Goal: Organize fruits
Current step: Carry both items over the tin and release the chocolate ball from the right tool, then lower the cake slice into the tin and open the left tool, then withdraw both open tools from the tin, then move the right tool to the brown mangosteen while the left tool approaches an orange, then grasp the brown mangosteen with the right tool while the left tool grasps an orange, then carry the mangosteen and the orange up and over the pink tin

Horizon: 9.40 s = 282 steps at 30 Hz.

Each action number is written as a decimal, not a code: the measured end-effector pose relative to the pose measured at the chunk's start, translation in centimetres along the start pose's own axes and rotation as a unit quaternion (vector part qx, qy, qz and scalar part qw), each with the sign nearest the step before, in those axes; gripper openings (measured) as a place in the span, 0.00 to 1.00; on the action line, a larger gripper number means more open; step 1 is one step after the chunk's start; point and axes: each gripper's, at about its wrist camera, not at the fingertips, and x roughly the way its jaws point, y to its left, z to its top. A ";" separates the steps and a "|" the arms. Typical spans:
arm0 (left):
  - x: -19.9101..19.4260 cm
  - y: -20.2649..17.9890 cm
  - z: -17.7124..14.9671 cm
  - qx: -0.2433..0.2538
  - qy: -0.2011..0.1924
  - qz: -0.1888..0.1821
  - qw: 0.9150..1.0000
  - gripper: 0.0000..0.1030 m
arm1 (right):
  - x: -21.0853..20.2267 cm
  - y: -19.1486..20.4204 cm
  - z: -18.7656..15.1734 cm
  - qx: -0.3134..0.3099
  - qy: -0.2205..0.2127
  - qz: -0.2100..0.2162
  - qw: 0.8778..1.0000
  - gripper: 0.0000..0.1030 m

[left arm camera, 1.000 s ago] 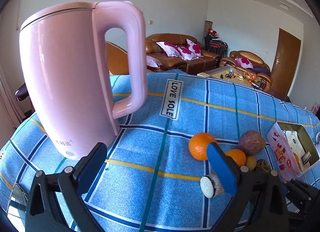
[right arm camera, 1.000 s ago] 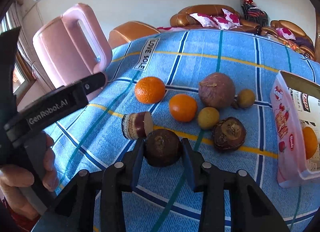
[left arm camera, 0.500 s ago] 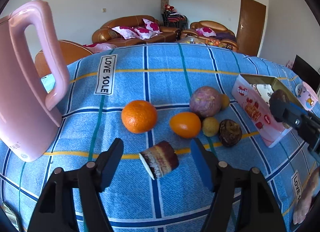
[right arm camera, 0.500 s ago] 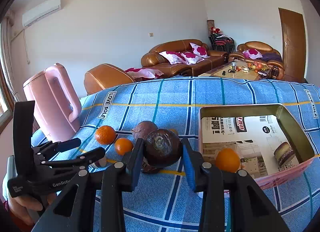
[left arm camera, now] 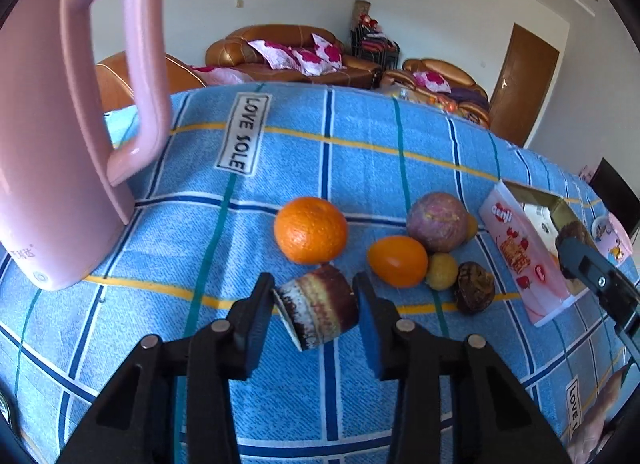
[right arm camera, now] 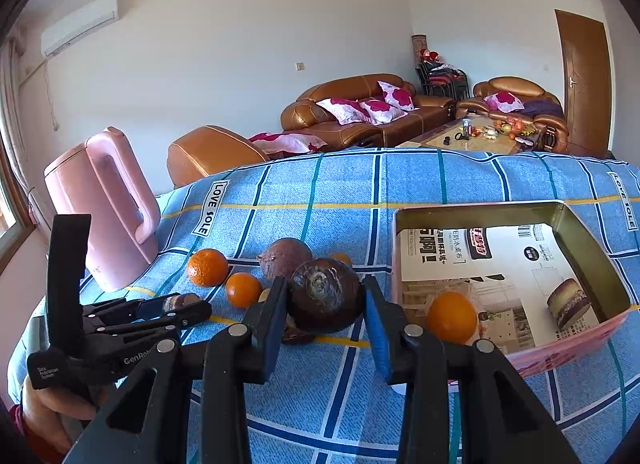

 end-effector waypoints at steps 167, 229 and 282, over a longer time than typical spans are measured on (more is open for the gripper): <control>-2.2 -15.3 -0.3 0.046 -0.148 0.098 0.983 1.00 | -6.9 -12.6 -0.3 0.044 -0.120 -0.153 0.980 0.69; -0.1 4.2 2.5 -0.083 -0.058 0.226 0.969 1.00 | 7.4 3.9 -1.6 -0.118 0.160 0.030 0.980 0.42; 1.5 -1.4 4.4 -0.036 -0.084 0.140 0.986 0.46 | 0.9 -0.5 1.0 -0.045 -0.074 -0.075 0.993 0.42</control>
